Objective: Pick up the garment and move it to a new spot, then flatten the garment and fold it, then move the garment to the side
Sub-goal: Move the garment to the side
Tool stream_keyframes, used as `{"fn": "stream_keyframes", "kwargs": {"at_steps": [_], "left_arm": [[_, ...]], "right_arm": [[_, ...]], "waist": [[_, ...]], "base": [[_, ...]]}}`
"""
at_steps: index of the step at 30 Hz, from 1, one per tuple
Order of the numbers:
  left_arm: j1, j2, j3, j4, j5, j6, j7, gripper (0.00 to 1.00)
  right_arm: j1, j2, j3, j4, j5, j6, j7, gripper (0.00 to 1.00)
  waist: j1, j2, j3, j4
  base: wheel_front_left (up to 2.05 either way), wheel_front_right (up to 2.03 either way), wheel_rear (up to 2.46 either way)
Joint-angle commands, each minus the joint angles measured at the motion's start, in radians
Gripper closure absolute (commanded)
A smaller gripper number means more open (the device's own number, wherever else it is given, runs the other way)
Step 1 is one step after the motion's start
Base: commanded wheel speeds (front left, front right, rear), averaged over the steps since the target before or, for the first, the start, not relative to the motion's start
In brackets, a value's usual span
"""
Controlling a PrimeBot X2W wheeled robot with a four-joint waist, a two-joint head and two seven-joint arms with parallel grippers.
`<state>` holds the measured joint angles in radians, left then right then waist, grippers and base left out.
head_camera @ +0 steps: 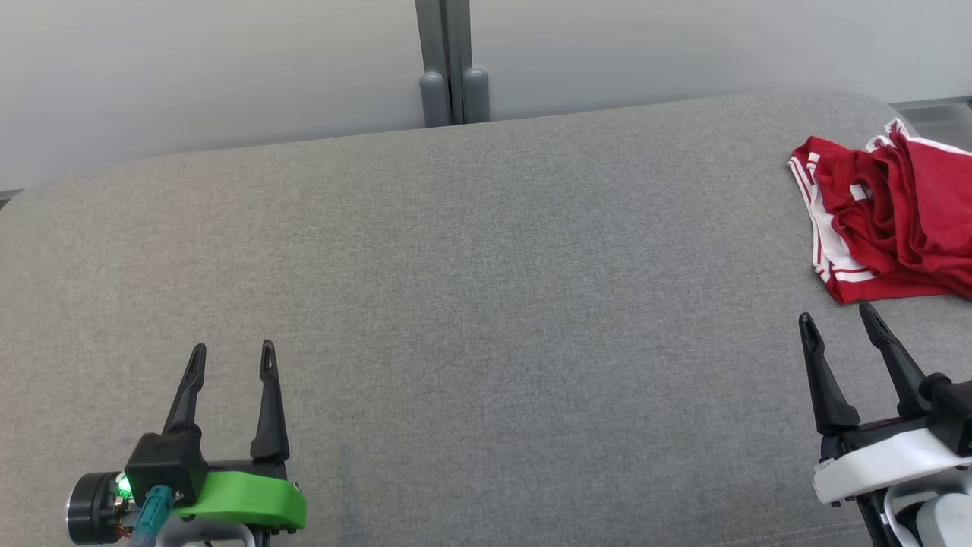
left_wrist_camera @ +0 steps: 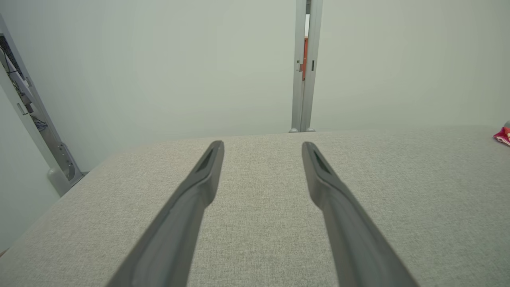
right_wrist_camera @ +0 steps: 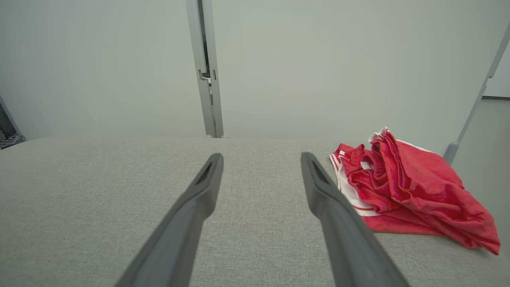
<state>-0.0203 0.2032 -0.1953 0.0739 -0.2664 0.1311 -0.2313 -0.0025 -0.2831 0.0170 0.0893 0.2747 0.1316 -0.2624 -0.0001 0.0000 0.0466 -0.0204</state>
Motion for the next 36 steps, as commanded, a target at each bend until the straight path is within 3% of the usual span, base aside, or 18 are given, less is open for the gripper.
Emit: {"fn": "stream_keyframes", "kwargs": {"at_steps": [1,11,36], "left_arm": [[0.016,0.008,0.002,0.005,-0.013,-0.004,-0.005,0.0],[0.033,0.017,0.009,0.034,-0.033,-0.013,-0.011,0.0],[0.021,0.026,0.013,0.041,-0.052,-0.016,-0.025,0.0]], "right_arm": [[0.017,0.007,-0.009,-0.011,-0.011,-0.002,0.002,0.0],[0.089,0.077,-0.039,-0.055,-0.051,-0.002,0.025,0.0],[0.112,0.117,-0.045,-0.075,-0.06,-0.002,0.036,0.0]], "waist": [[0.0001,0.0,-0.014,0.014],[0.0001,0.0,-0.05,0.04],[0.0001,0.0,-0.062,0.056]], "base": [[0.0,0.0,0.0],[0.0,0.0,0.0],[0.0,0.0,0.0]]}}
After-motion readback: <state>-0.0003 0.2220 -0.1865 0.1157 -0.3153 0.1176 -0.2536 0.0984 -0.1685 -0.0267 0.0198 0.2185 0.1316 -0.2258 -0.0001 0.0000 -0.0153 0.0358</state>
